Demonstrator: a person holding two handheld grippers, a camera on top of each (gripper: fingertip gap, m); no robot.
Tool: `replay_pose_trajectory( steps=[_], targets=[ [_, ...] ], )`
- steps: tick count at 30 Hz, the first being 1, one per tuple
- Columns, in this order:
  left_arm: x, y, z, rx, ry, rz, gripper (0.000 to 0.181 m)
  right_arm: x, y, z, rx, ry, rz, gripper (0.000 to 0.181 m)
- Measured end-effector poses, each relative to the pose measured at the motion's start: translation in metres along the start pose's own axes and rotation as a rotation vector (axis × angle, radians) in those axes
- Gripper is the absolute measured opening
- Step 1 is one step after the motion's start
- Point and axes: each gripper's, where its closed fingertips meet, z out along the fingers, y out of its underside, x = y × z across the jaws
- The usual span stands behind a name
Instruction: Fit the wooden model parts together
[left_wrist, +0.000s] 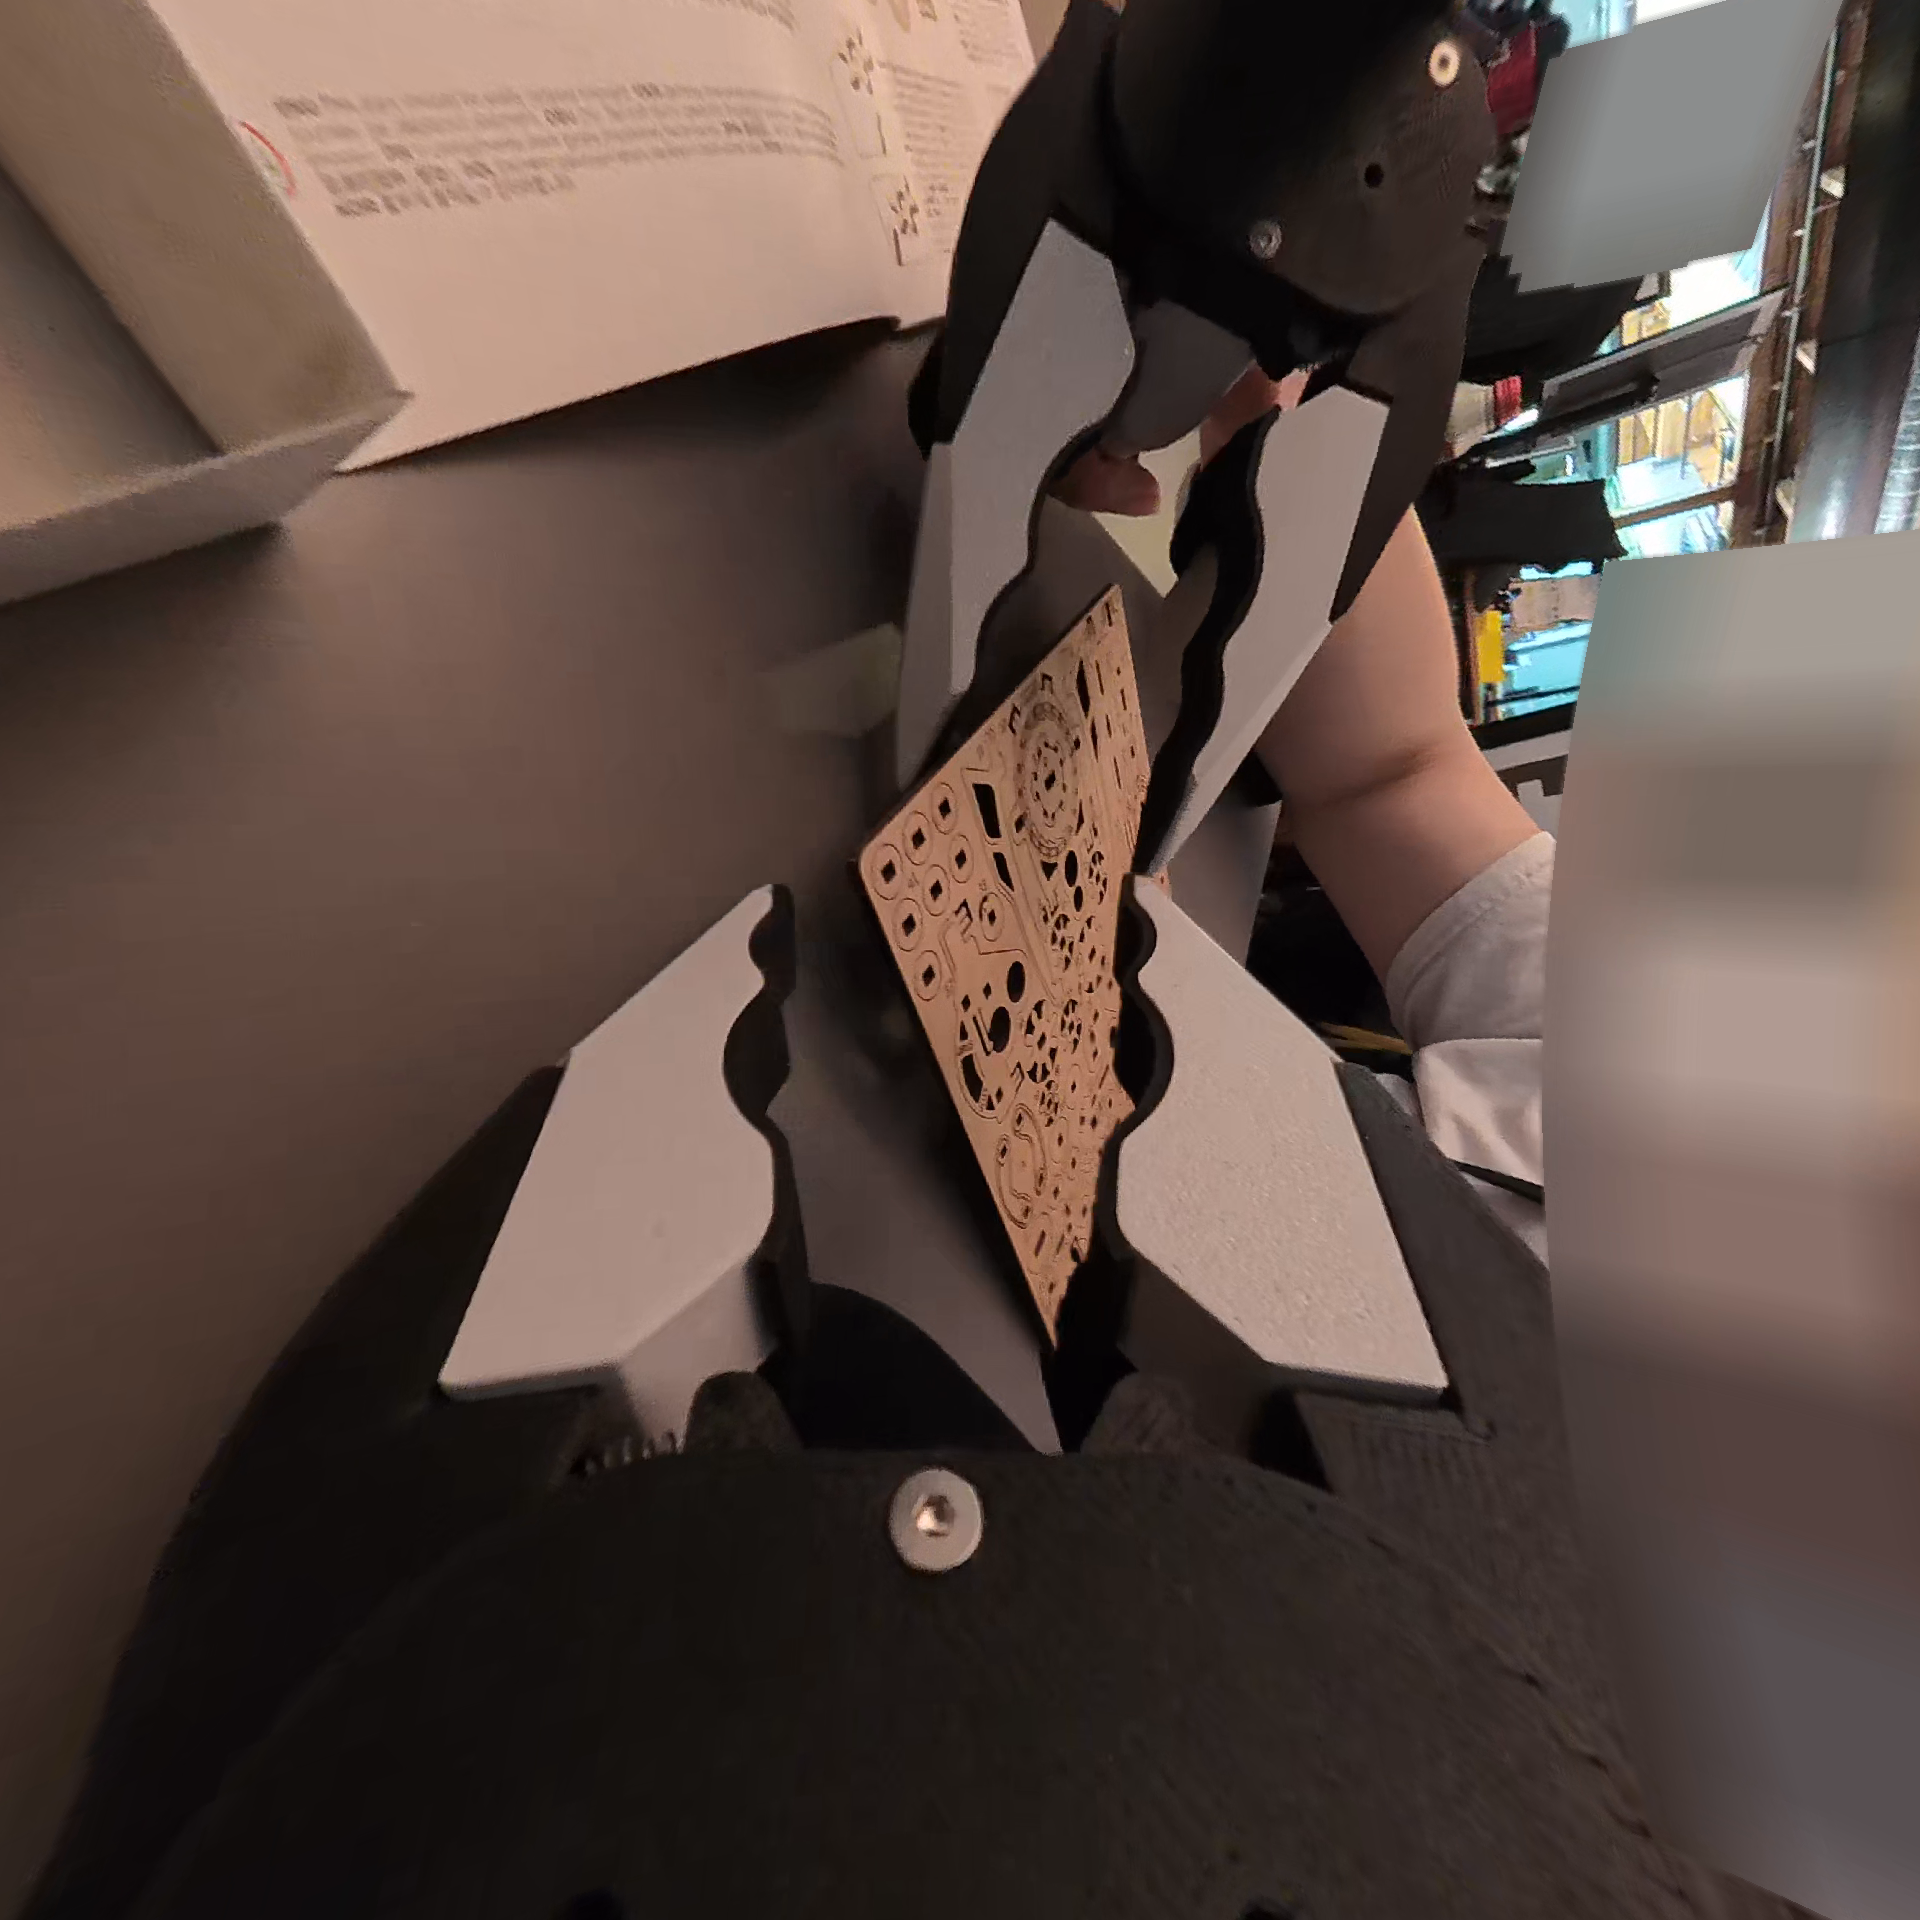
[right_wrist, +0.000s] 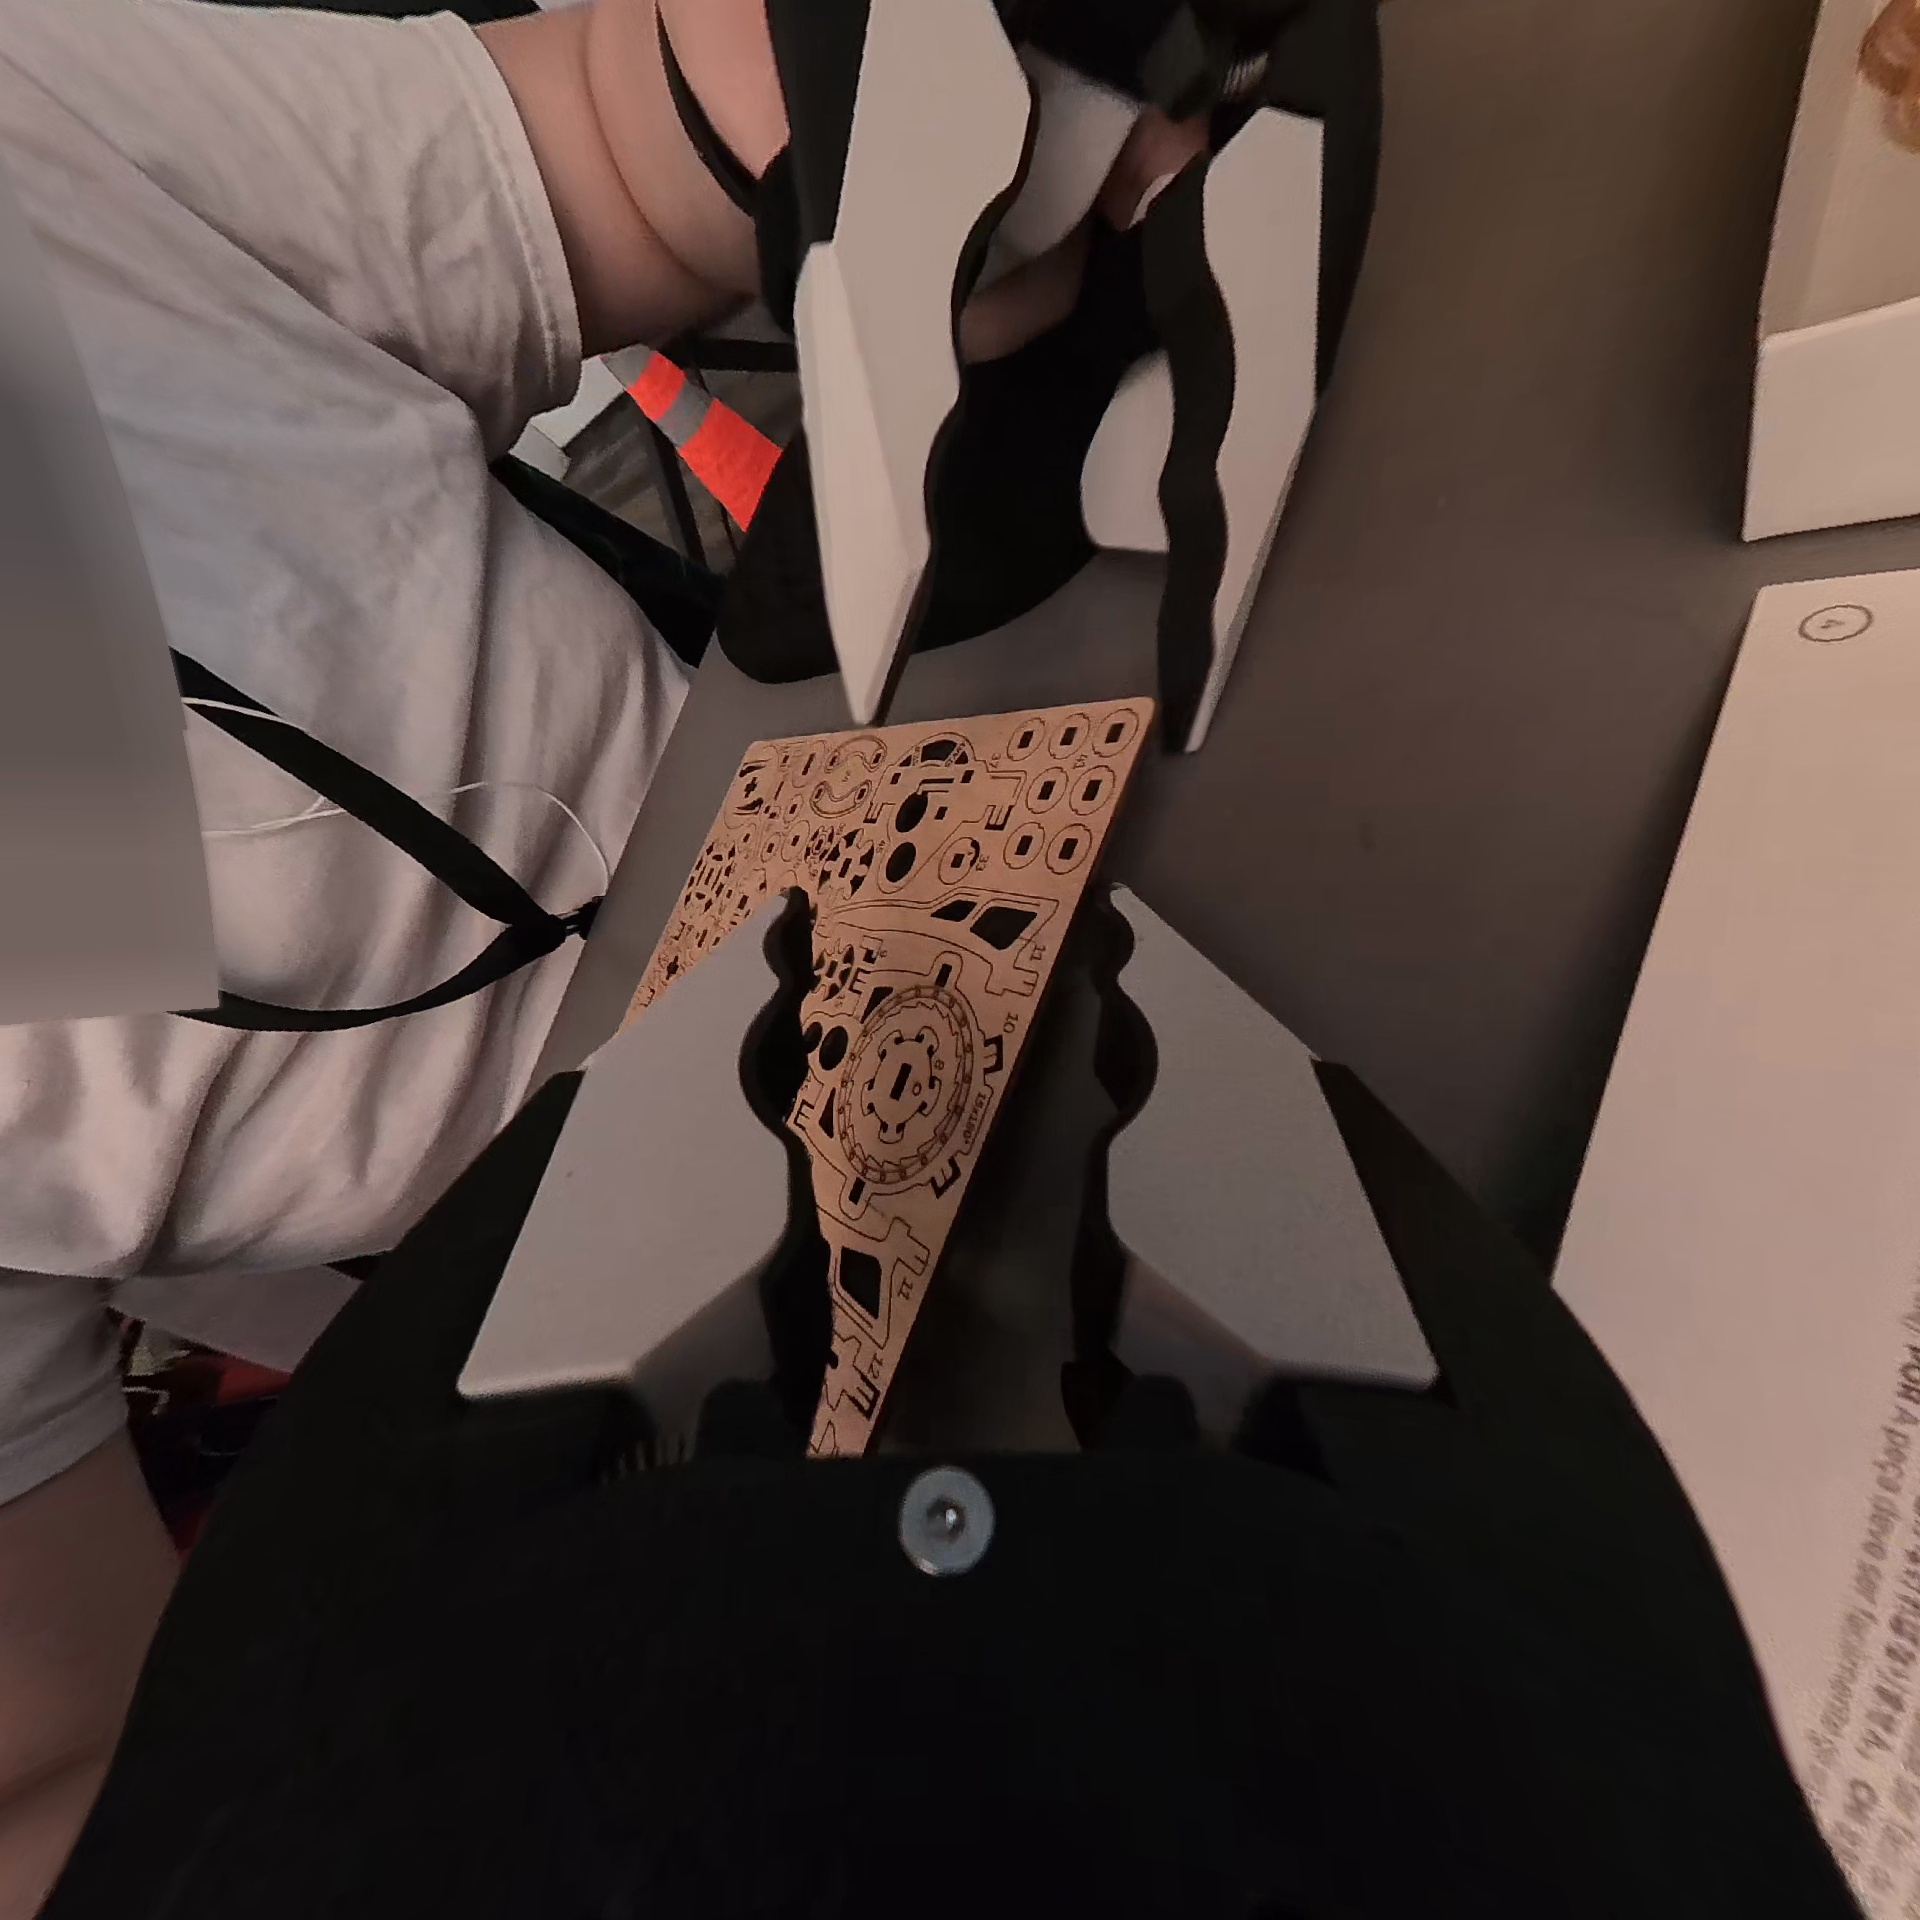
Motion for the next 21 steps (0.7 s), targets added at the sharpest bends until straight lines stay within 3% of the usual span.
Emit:
replay_pose_trajectory(
  steps=[1,11,21],
  targets=[
    [-0.002,-0.001,-0.003,0.006,-0.013,0.001,0.061,0.0,0.001,0.001,-0.002,-0.003,0.007,0.053],
    [-0.005,0.006,-0.018,0.018,-0.051,0.019,0.061,0.004,0.002,0.005,-0.035,0.04,-0.021,0.058],
    [-0.004,0.007,0.0,-0.033,-0.098,0.106,0.055,0.01,0.005,0.002,-0.062,0.123,-0.09,0.059]
  ],
)
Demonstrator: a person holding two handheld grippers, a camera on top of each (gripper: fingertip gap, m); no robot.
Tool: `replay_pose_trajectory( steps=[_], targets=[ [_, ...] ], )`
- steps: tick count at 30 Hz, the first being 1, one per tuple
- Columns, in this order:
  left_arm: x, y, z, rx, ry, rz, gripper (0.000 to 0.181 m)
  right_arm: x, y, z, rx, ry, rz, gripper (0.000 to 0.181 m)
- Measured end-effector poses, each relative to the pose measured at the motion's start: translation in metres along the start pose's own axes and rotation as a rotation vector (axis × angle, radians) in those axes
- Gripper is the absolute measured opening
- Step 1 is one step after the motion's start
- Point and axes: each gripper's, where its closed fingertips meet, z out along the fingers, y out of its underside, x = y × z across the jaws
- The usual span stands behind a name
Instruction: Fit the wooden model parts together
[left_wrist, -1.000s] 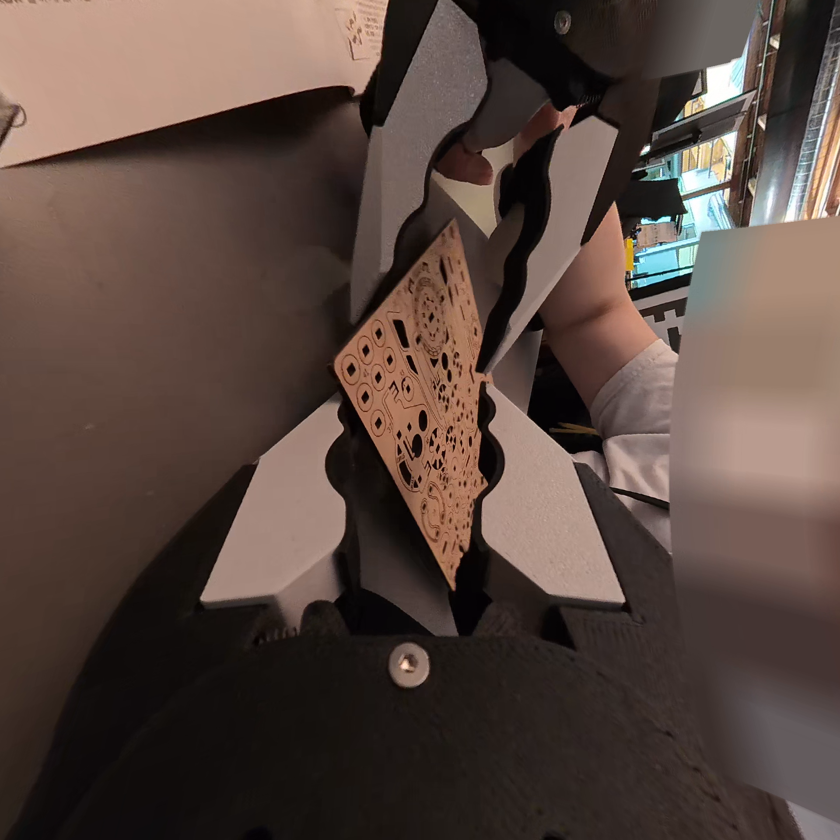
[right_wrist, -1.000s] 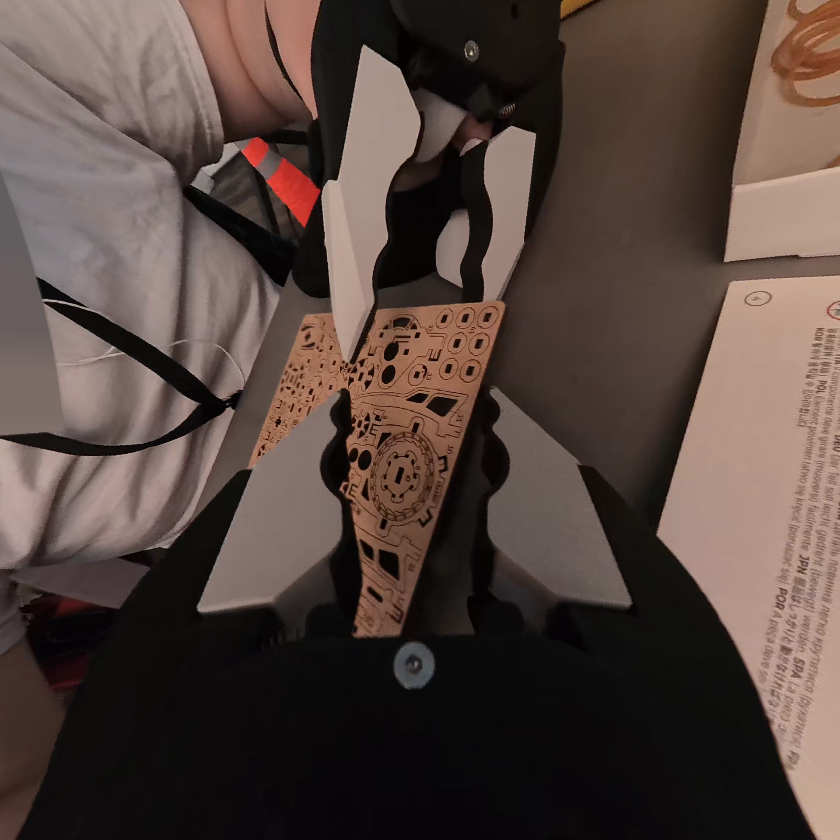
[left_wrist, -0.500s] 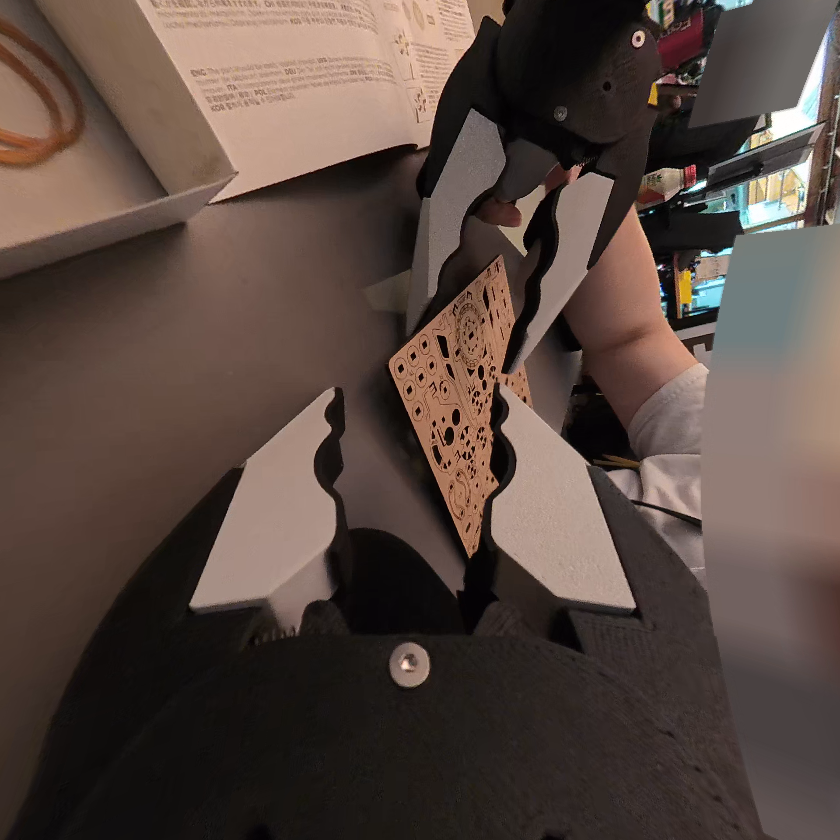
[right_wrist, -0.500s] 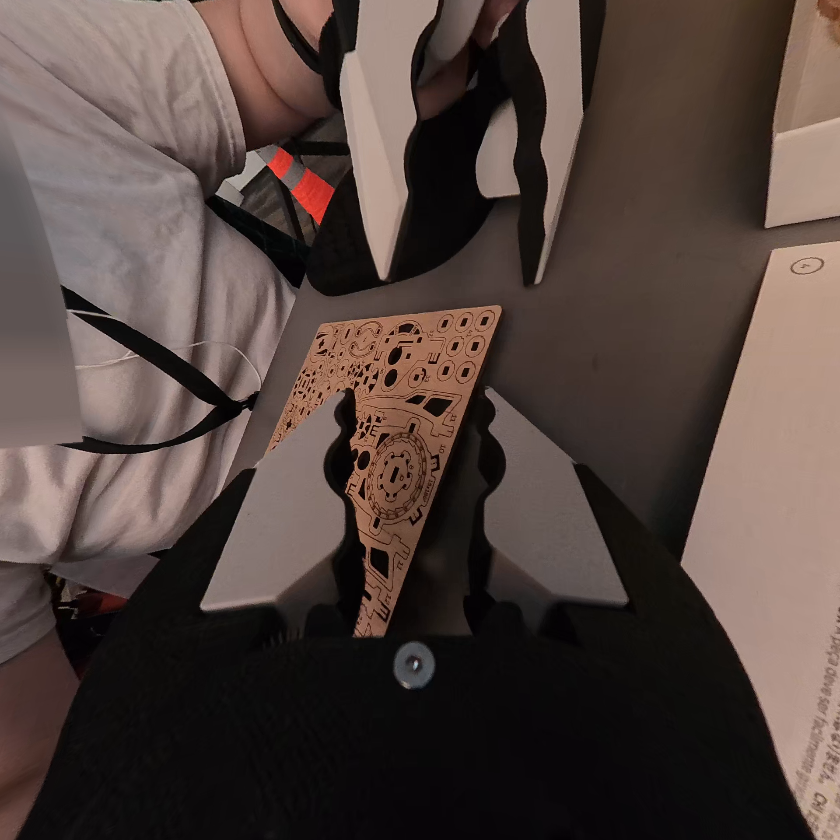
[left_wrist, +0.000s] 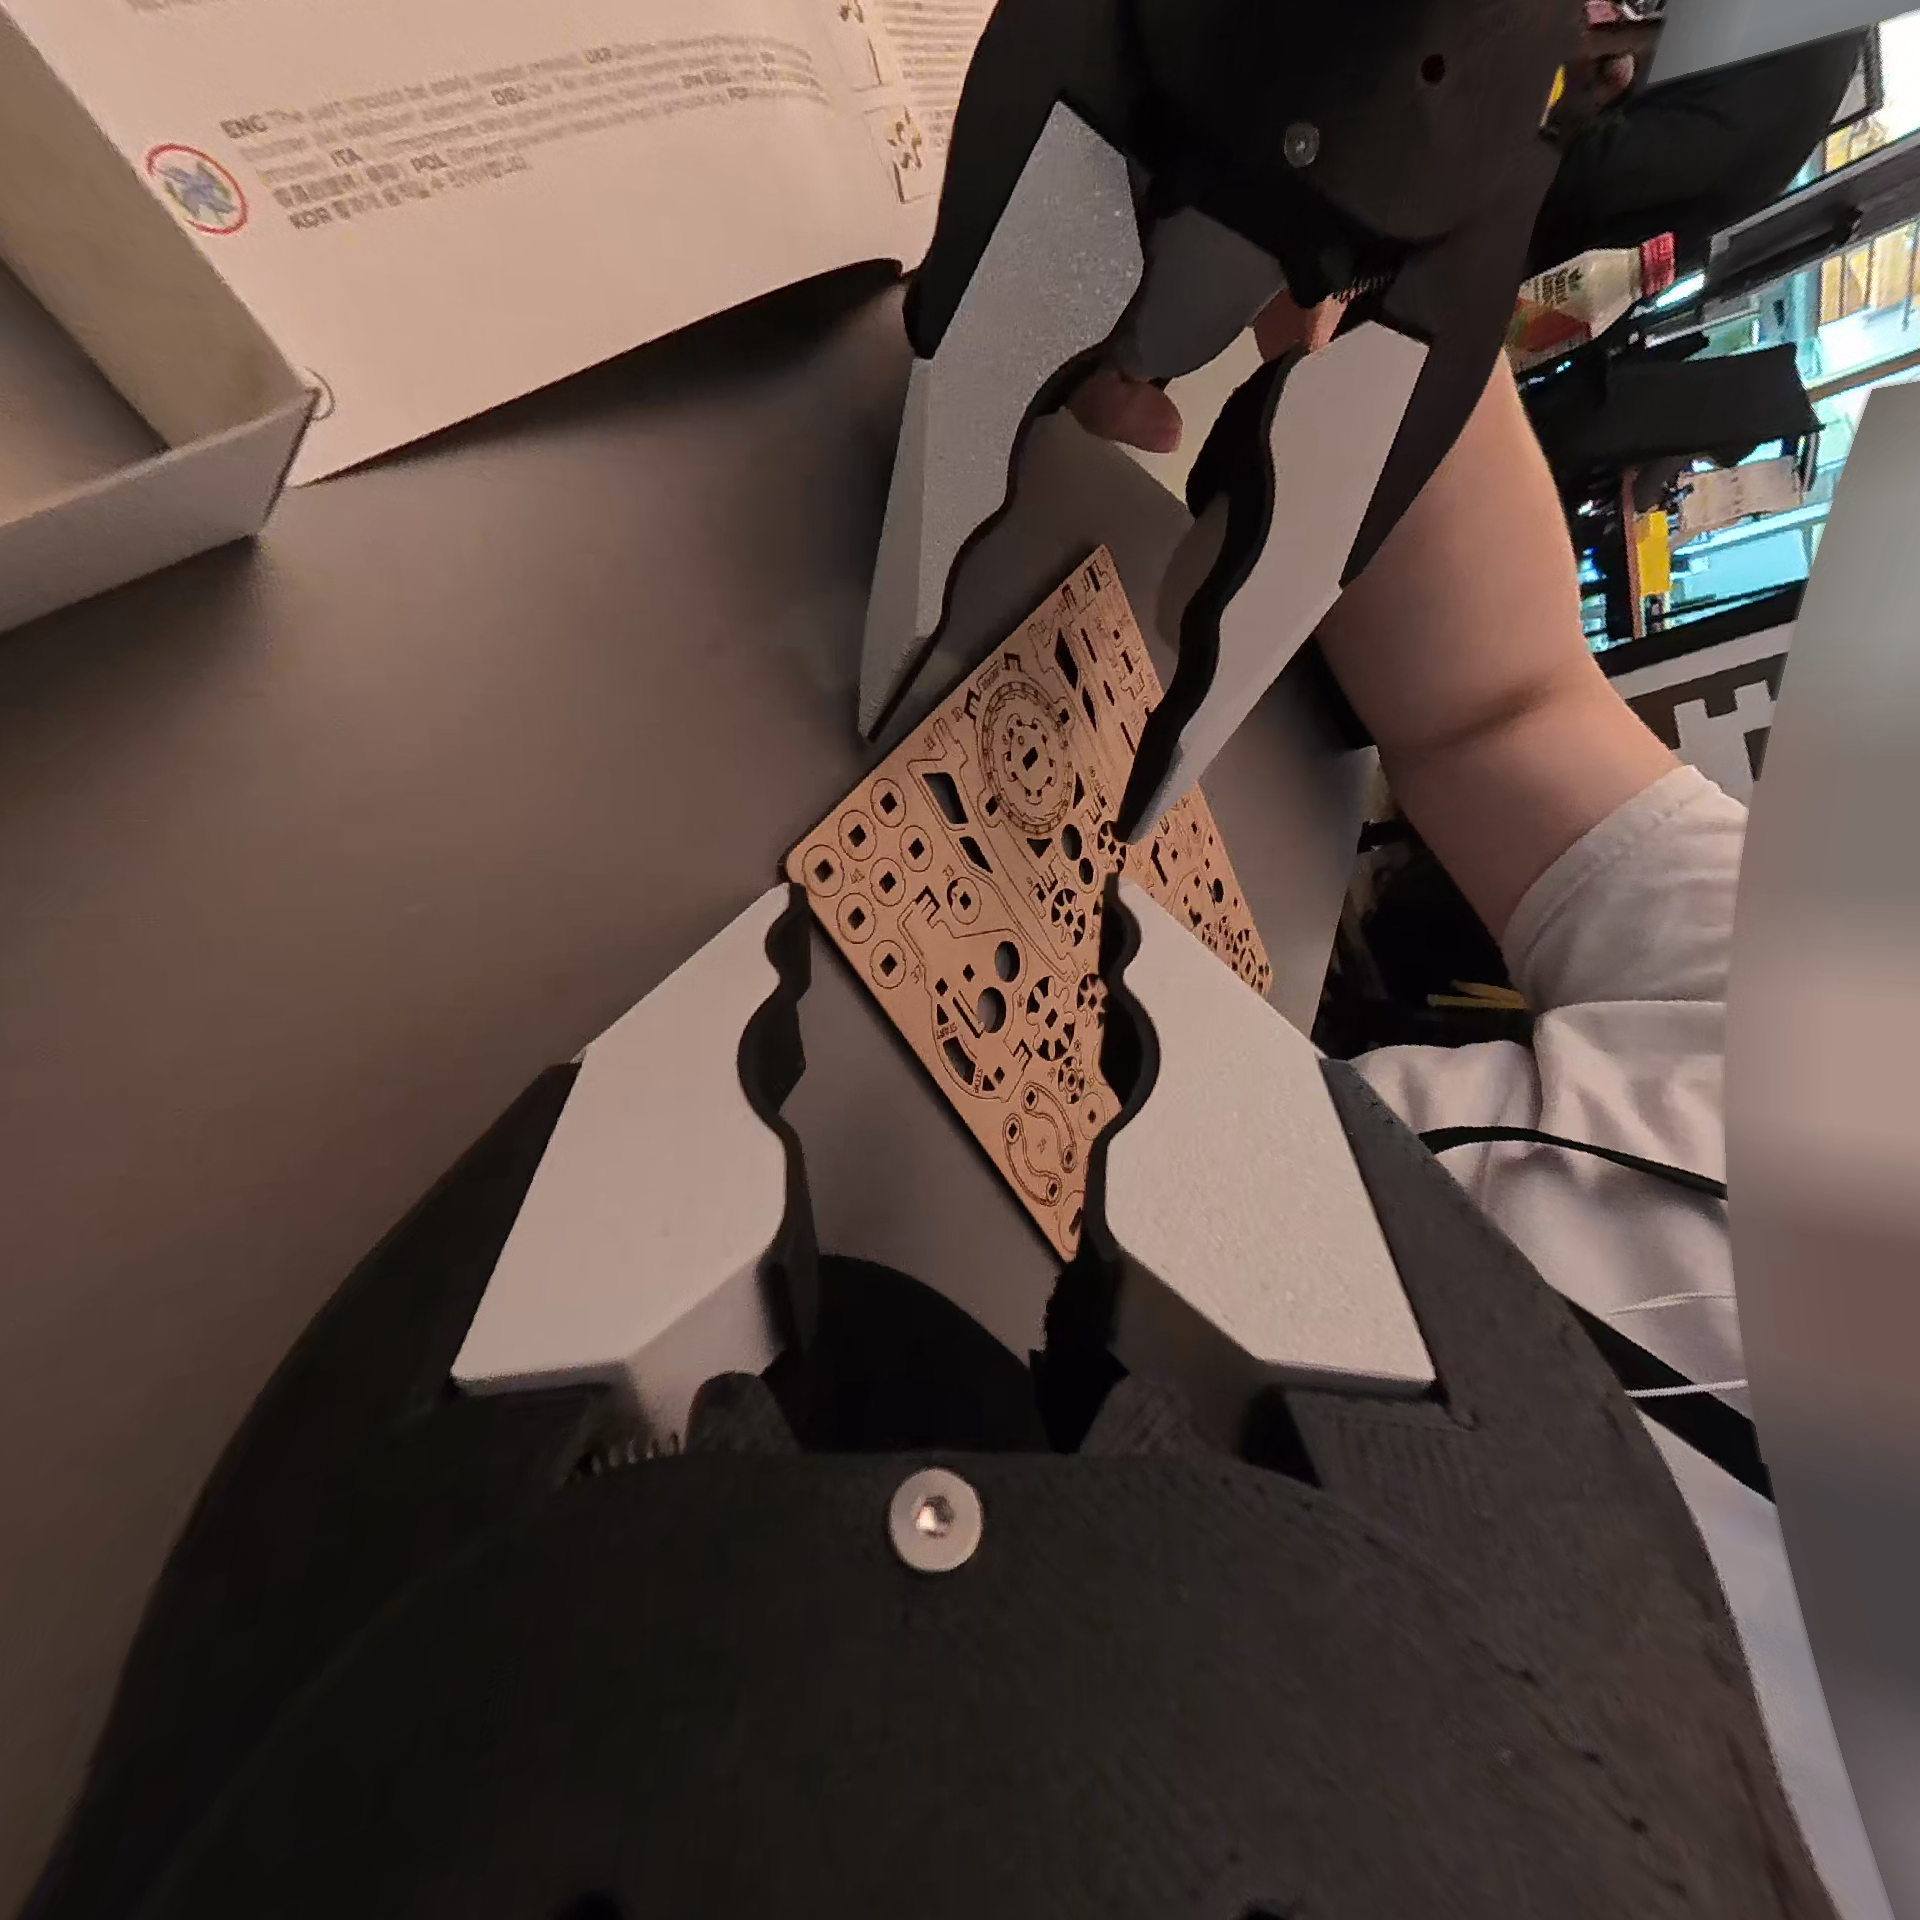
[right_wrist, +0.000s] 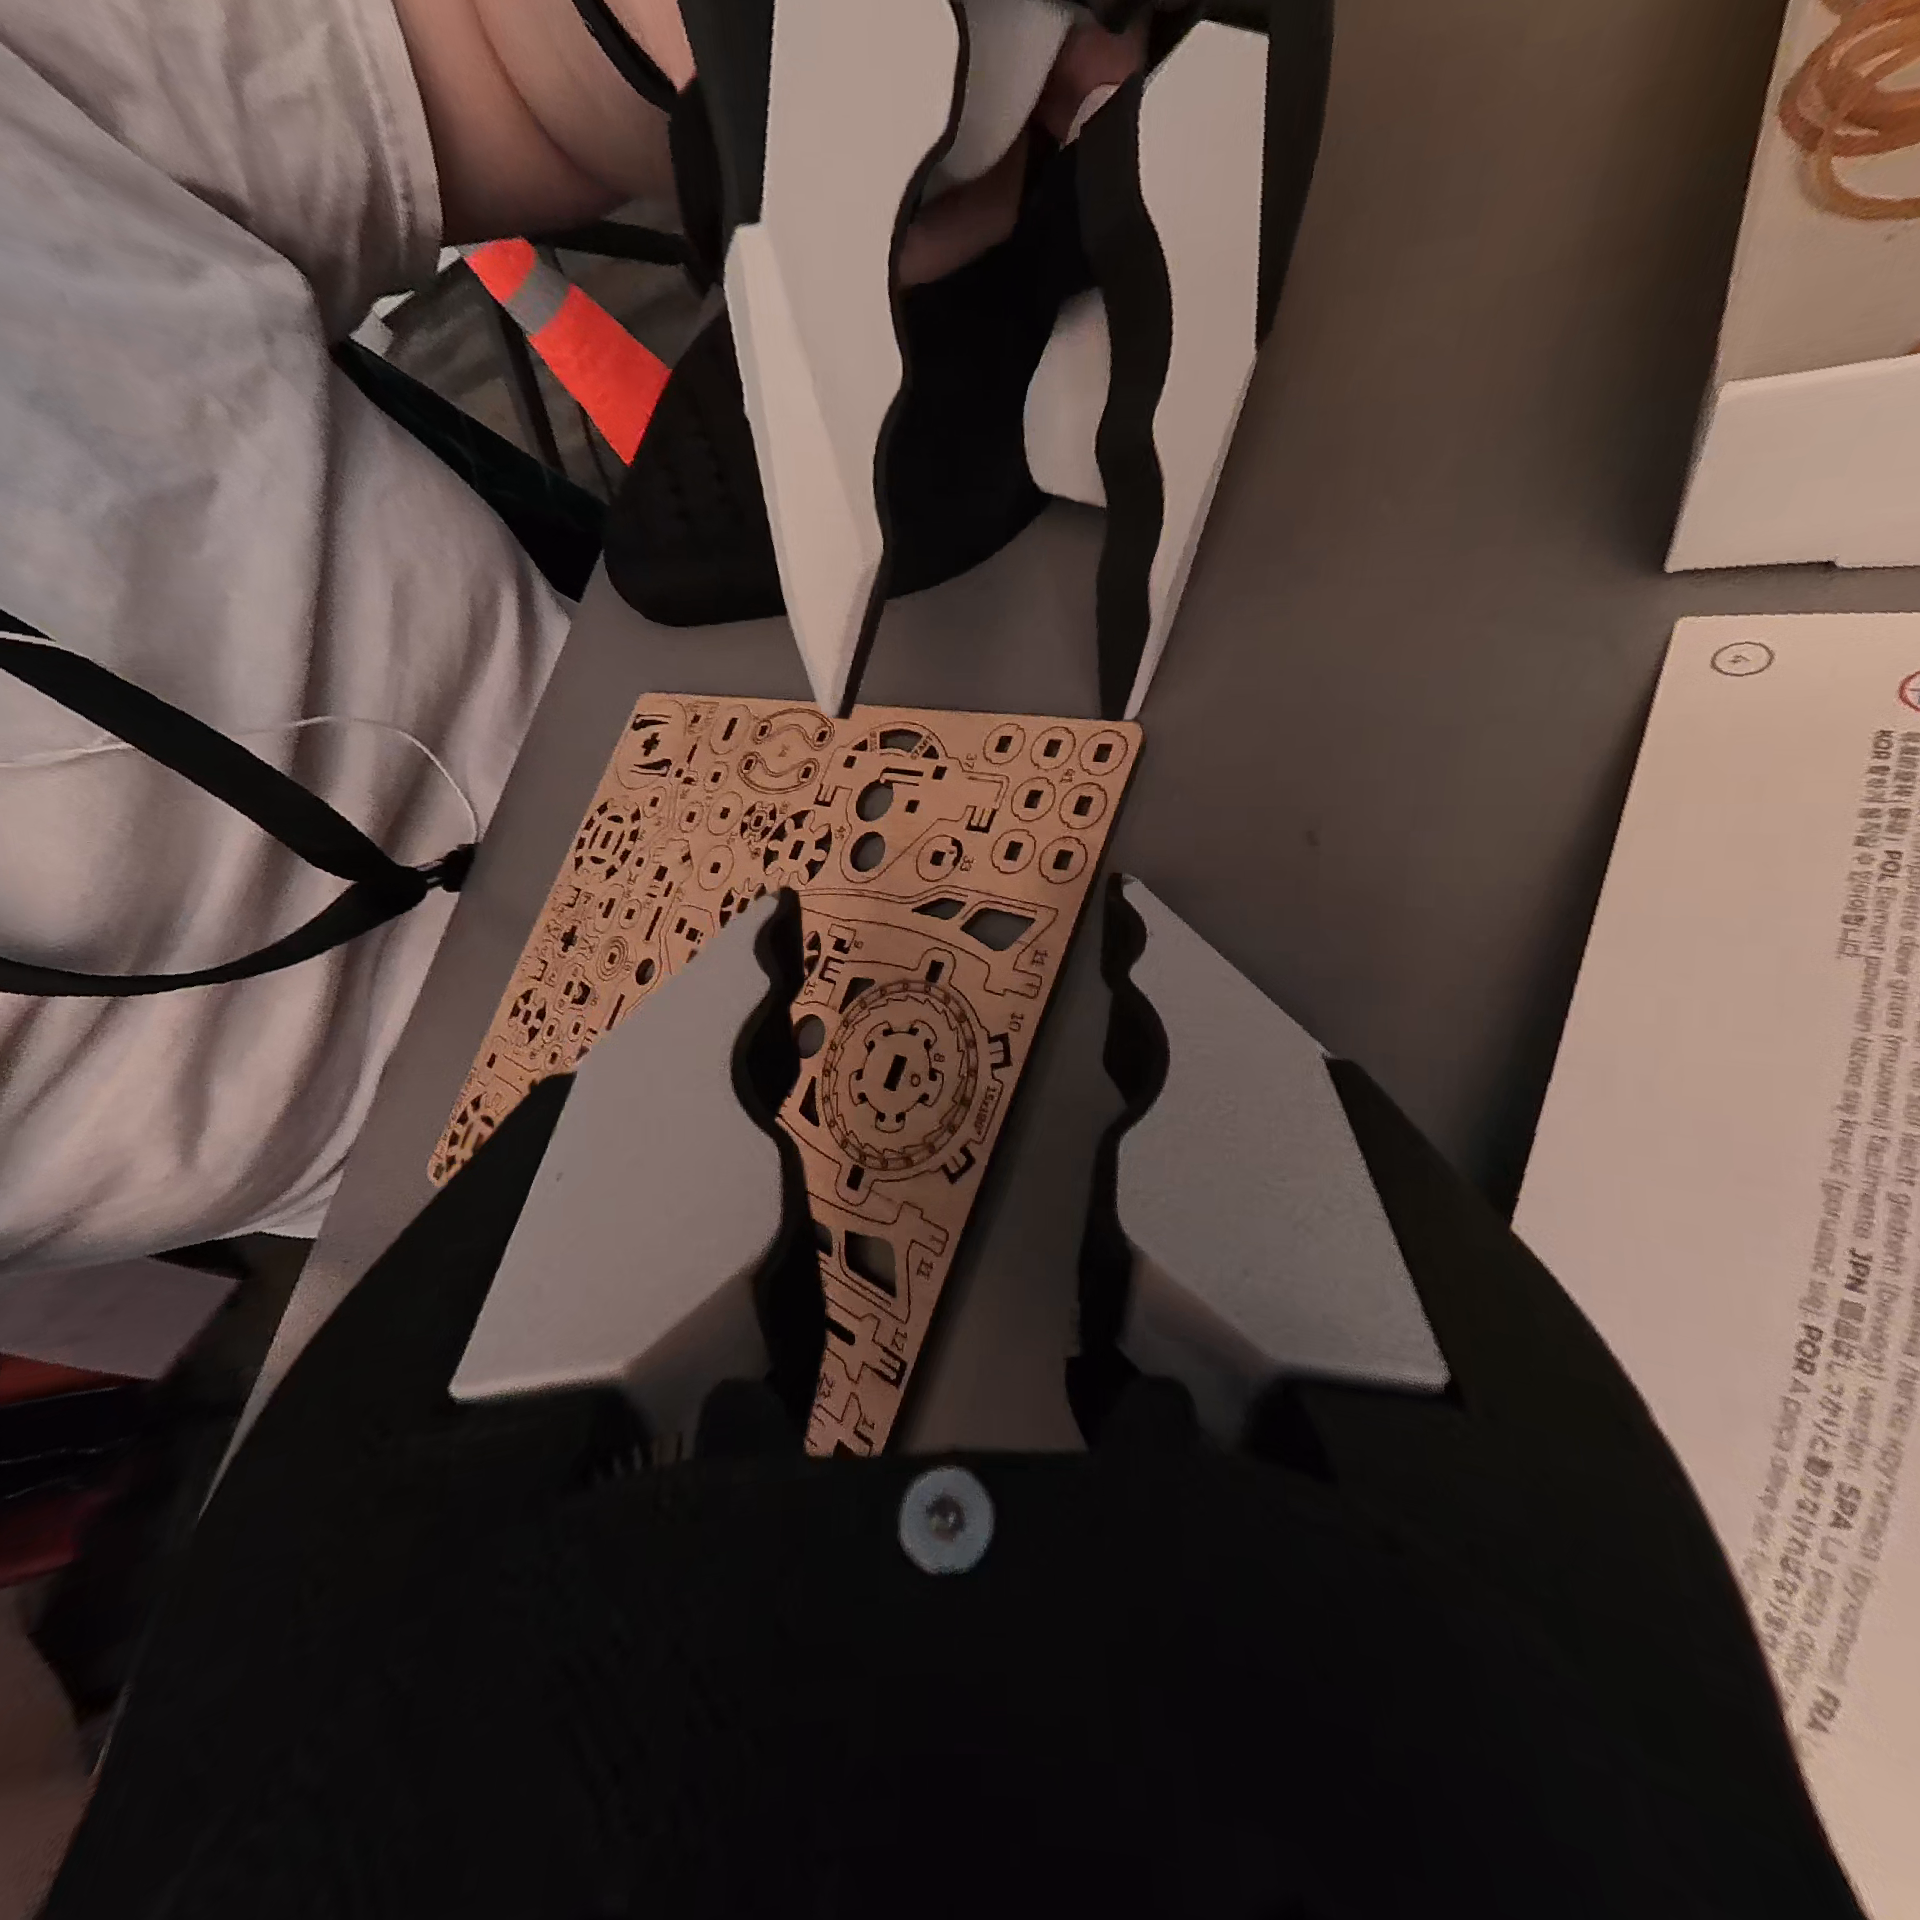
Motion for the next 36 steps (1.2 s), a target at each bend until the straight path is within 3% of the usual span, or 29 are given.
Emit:
replay_pose_trajectory(
  steps=[6,12,15,18,22,25,29,36],
  targets=[
    [0.002,0.0,-0.003,0.017,0.012,0.004,0.052,-0.001,-0.006,-0.012,0.041,0.07,-0.057,0.058],
    [0.026,-0.005,-0.046,0.133,0.014,0.086,0.041,-0.001,-0.036,-0.076,0.261,0.372,-0.201,0.055],
    [0.05,-0.011,-0.087,0.216,0.013,0.182,0.032,-0.001,-0.039,-0.113,0.348,0.539,-0.254,0.048],
    [0.068,-0.02,-0.147,0.338,0.02,0.236,0.029,-0.006,-0.043,-0.141,0.474,0.618,-0.253,0.046],
    [0.032,-0.028,-0.241,0.416,-0.262,0.419,0.025,-0.008,-0.039,-0.154,0.555,0.633,-0.216,0.046],
    [-0.011,-0.028,-0.308,0.379,-0.469,0.52,0.028,-0.003,-0.036,-0.154,0.557,0.641,-0.191,0.046],
    [-0.065,-0.03,-0.35,0.211,-0.58,0.548,0.051,0.001,-0.041,-0.153,0.585,0.629,-0.15,0.047],
    [-0.119,-0.033,-0.304,-0.261,-0.5,0.632,0.087,0.005,-0.047,-0.157,0.621,0.679,-0.113,0.049]
  ],
)
